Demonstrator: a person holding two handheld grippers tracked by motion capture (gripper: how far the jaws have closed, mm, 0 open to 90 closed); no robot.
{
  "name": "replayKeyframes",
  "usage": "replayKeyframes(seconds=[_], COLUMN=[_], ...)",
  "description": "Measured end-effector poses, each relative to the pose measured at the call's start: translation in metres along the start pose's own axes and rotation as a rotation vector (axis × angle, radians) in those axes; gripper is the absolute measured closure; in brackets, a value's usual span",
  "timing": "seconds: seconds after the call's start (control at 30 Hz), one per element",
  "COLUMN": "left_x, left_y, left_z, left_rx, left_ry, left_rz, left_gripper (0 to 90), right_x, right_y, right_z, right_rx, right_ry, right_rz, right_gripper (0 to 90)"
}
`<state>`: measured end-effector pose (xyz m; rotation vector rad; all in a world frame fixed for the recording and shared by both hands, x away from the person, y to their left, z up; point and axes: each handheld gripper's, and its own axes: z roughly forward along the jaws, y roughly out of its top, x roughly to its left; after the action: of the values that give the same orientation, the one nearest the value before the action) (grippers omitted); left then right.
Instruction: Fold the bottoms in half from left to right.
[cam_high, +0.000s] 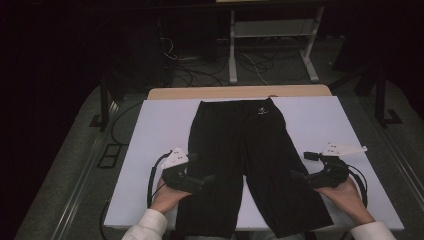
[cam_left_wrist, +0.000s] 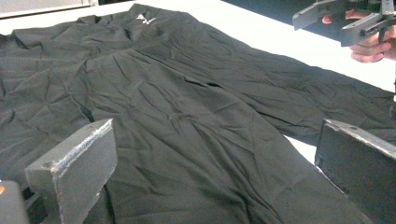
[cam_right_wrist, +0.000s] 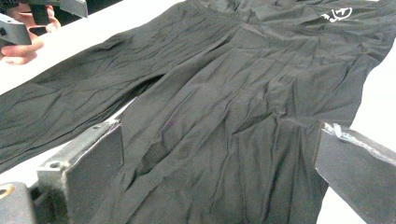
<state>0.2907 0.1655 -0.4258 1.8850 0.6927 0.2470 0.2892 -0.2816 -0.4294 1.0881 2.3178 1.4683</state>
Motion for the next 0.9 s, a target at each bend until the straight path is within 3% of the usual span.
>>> replayKeyframes(seconds=[0.9], left_x=[-0.002], left_y=[-0.002], left_z=[-0.003], left_rx=[0.007], left_ry=[0.009], left_rz=[-0.001], left_gripper=[0.0], right_x=[0.007], right_y=[0.011], right_z=[-0.006], right_rx=[0.029], right_ry=[-0.055], right_rz=[0.005], right_gripper=[1.7])
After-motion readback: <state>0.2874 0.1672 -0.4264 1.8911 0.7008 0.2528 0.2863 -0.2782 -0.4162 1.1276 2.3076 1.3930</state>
